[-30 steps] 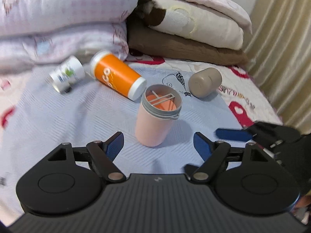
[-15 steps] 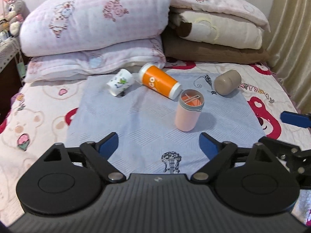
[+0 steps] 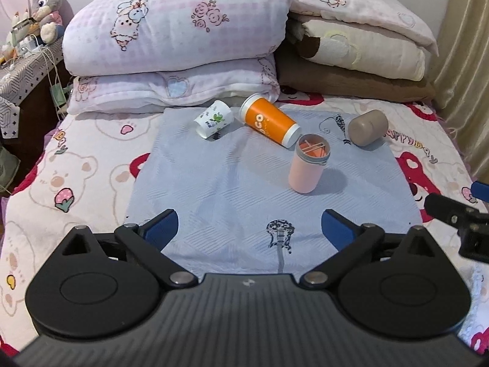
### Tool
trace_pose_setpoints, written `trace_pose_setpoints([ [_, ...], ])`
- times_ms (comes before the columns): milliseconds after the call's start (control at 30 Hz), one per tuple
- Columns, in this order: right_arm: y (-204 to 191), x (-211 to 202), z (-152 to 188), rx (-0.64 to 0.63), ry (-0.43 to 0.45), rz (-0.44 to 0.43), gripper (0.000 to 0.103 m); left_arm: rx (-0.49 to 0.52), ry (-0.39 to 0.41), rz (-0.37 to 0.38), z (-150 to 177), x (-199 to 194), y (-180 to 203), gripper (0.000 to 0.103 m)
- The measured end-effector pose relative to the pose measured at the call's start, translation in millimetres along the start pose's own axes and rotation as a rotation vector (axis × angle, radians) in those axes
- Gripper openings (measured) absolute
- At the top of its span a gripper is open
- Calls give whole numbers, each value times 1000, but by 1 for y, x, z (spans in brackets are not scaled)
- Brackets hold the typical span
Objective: Flip cup upright
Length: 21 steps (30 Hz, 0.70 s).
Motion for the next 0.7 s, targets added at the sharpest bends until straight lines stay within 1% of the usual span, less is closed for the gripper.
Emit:
trace_pose_setpoints([
  [133,1,0,1,0,-7,27,102,2,0,-8,2,-3,-1,102],
  [300,0,2,4,-8,-31,39,102,22,-8,-26,4,0,-1,102],
  [500,1,-4,3,6,-17,40,102,33,-25,-62,5,5,-4,102],
  [700,2,-6,2,3,-17,49,102,30,-14,-69,4,2,-5,102],
])
Point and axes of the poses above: each gripper's, at about its wrist camera, not at the fingertips, and x roughly the way its jaws point, y to its right, z to its underside, the point moved 4 cm from there along x, roughly the way its jaws point, and after that the axes turned 12 degrees about y, right-handed, at the moved point
